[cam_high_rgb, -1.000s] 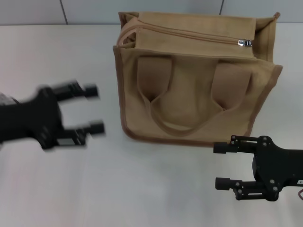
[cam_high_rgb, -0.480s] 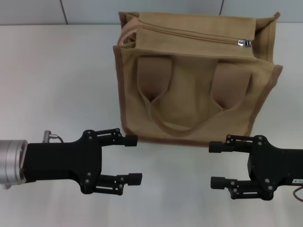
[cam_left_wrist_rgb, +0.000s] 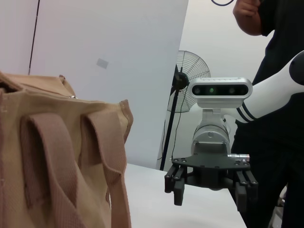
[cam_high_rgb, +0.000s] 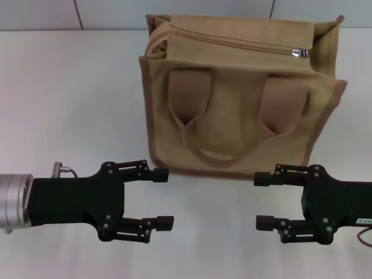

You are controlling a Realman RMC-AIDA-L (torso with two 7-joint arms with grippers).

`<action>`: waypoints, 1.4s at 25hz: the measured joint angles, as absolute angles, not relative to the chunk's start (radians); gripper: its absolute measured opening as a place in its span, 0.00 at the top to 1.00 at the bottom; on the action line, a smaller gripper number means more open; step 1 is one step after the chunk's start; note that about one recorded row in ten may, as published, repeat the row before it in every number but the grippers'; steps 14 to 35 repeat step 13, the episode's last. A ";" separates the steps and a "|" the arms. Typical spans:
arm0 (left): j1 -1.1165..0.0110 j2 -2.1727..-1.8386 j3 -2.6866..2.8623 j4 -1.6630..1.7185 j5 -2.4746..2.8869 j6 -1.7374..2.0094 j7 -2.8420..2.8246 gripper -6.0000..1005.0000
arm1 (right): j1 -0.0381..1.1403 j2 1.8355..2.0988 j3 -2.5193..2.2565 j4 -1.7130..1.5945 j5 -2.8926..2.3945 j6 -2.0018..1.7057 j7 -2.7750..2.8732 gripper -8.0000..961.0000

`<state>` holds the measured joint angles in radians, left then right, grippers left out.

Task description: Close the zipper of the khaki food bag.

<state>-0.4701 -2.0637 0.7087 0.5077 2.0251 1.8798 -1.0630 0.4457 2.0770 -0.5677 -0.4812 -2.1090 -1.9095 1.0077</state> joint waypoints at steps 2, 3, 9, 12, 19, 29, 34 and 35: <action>-0.470 -2.063 0.709 0.508 2.025 1.881 -1.063 0.17 | 0.446 2.077 -0.568 -0.481 -2.109 -1.910 1.008 0.24; -0.470 -2.063 0.709 0.508 2.025 1.881 -1.063 0.17 | 0.447 2.077 -0.567 -0.481 -2.109 -1.910 1.008 0.24; -0.471 -2.063 0.709 0.508 2.026 1.880 -1.063 0.17 | 0.448 2.077 -0.567 -0.482 -2.109 -1.910 1.008 0.24; -0.471 -2.063 0.709 0.508 2.026 1.879 -1.063 0.17 | 0.449 2.077 -0.567 -0.482 -2.109 -1.910 1.008 0.24; -0.471 -2.063 0.709 0.508 2.026 1.879 -1.063 0.17 | 0.450 2.077 -0.567 -0.482 -2.109 -1.910 1.008 0.24; -0.471 -2.063 0.709 0.508 2.026 1.879 -1.063 0.17 | 0.450 2.077 -0.567 -0.482 -2.109 -1.910 1.008 0.24; -0.471 -2.063 0.709 0.508 2.026 1.879 -1.063 0.17 | 0.450 2.077 -0.567 -0.482 -2.109 -1.910 1.008 0.24; -0.471 -2.063 0.709 0.508 2.026 1.879 -1.063 0.17 | 0.450 2.077 -0.567 -0.482 -2.109 -1.910 1.008 0.24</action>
